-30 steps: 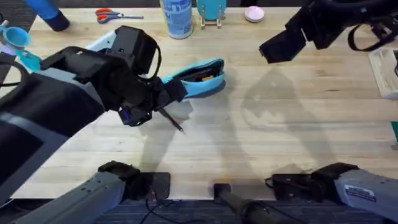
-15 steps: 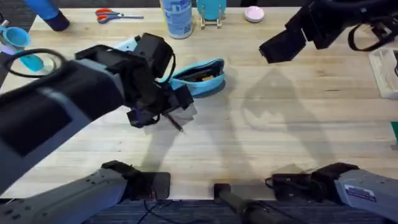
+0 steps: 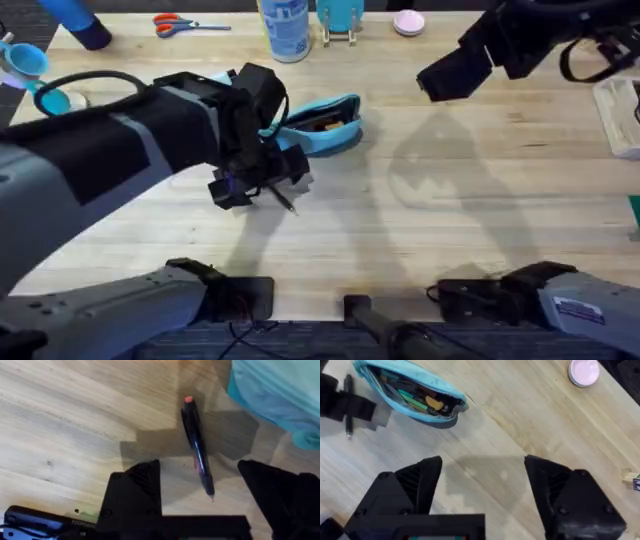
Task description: Unzip the bag, pick up the pens from the table one at a time and place them inside, then zip the bag closed.
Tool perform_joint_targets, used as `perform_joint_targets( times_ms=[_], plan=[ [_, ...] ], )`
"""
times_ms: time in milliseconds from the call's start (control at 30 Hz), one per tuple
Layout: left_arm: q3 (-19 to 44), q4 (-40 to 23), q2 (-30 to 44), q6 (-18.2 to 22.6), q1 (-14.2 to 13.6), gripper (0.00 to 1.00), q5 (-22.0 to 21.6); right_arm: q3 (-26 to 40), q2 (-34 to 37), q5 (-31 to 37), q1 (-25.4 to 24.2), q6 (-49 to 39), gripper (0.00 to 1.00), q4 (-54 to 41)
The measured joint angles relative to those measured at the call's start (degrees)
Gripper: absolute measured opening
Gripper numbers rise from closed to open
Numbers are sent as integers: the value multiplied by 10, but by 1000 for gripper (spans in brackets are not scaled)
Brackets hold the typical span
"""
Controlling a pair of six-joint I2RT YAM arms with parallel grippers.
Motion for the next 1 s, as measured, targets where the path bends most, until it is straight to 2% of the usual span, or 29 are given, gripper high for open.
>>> perform_joint_targets(
  times_ms=[100,200,333,500,667,733,1000],
  plan=[
    [-6,3,7,1,0,946,-5,0,0,0,0,0,997,0],
    [-7,3,8,2,0,893,-8,0,0,0,0,0,997,0],
    [-7,2,9,2,0,689,-9,0,0,0,0,0,997,0],
    [-7,3,9,2,0,282,-7,0,0,0,0,0,997,0],
    [-6,3,8,2,0,83,-6,0,0,0,0,0,997,0],
    [-6,2,8,2,0,53,-6,0,0,0,0,0,997,0],
    [-6,2,8,2,0,48,-5,0,0,0,0,0,997,0]
  ],
)
